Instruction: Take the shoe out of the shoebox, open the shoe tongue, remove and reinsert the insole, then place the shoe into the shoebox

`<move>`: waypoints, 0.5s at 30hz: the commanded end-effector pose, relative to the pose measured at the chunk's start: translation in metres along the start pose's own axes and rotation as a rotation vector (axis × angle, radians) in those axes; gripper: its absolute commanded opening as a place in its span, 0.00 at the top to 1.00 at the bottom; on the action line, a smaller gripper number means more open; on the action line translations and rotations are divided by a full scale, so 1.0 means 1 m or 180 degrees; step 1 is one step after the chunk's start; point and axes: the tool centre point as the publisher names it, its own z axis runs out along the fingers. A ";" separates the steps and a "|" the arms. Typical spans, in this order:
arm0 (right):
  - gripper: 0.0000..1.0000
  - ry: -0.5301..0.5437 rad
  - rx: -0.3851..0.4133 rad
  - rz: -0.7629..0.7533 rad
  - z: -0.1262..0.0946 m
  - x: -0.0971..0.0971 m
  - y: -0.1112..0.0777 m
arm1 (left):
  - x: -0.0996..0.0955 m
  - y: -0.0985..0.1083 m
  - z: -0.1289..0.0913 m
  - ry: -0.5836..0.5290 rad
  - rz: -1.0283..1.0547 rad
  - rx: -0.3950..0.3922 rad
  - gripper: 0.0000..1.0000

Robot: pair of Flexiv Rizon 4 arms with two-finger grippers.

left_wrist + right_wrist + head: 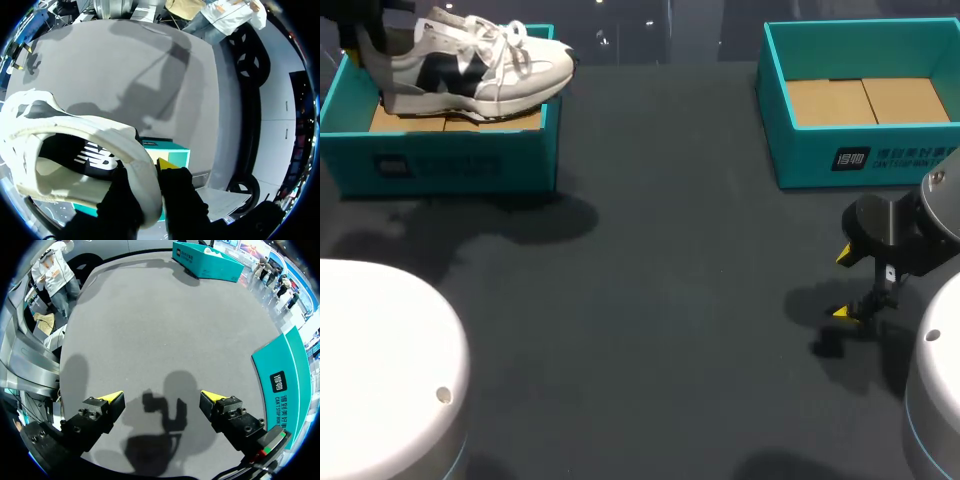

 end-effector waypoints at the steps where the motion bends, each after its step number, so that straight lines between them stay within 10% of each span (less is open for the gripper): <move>1: 0.00 -0.0011 0.0002 0.0001 -0.001 0.002 0.000 | -0.021 -0.031 -0.005 0.0045 -0.0003 -0.0199 1.00; 15: 0.00 -0.0011 0.0002 0.0001 -0.001 0.002 0.000 | -0.113 -0.088 0.004 0.0144 0.0044 -0.0151 1.00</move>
